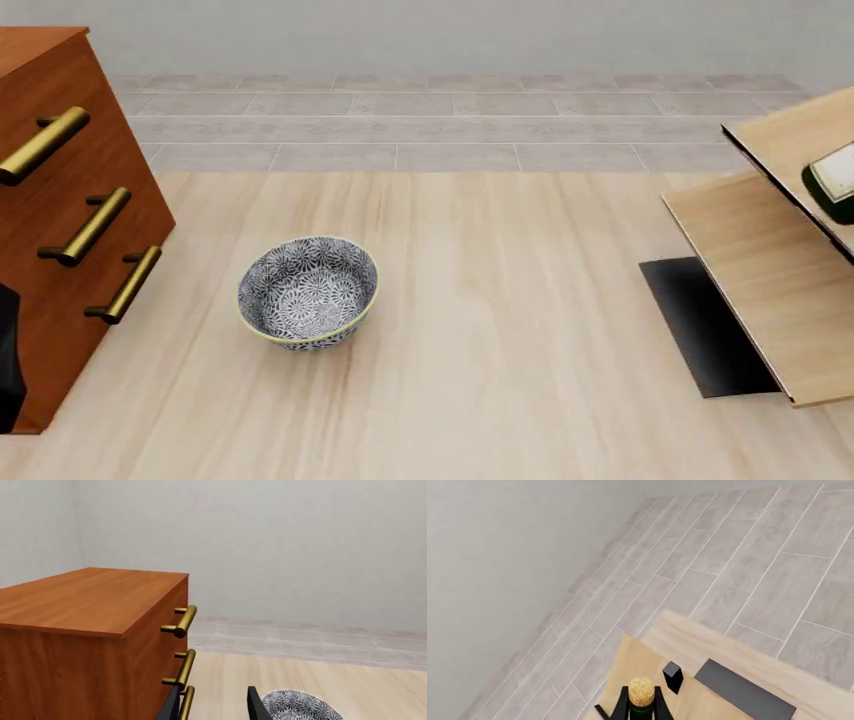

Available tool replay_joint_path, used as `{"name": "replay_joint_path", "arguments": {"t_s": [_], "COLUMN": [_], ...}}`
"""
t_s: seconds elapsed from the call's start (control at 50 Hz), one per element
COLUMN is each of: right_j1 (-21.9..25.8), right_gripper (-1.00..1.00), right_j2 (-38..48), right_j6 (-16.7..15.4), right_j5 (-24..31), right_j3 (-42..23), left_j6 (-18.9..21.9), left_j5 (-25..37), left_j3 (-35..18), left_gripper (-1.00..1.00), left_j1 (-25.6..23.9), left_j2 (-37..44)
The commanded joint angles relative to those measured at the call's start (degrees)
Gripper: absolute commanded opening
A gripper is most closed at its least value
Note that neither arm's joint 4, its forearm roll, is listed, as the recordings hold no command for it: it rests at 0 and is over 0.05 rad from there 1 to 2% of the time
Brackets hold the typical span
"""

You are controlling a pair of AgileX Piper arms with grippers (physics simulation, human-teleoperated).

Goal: Put the wine bottle on the wine rack.

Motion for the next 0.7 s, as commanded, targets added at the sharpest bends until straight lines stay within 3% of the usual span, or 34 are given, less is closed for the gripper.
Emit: {"name": "replay_joint_path", "arguments": {"t_s": [0.02, 0.7], "right_j1": [-0.6, -3.1], "right_gripper": [-1.00, -1.00], "right_j2": [0.2, 2.2], "right_j6": [0.2, -0.2], "right_j5": [-2.1, -7.7], "right_j3": [1.9, 8.3], "left_j6": [0.1, 0.5], "left_j5": [0.2, 0.5], "left_j3": [-0.2, -0.4], "left_gripper": [1.00, 1.00], "left_j1": [0.0, -0.3], "left_j2": [0.0, 0.0]}}
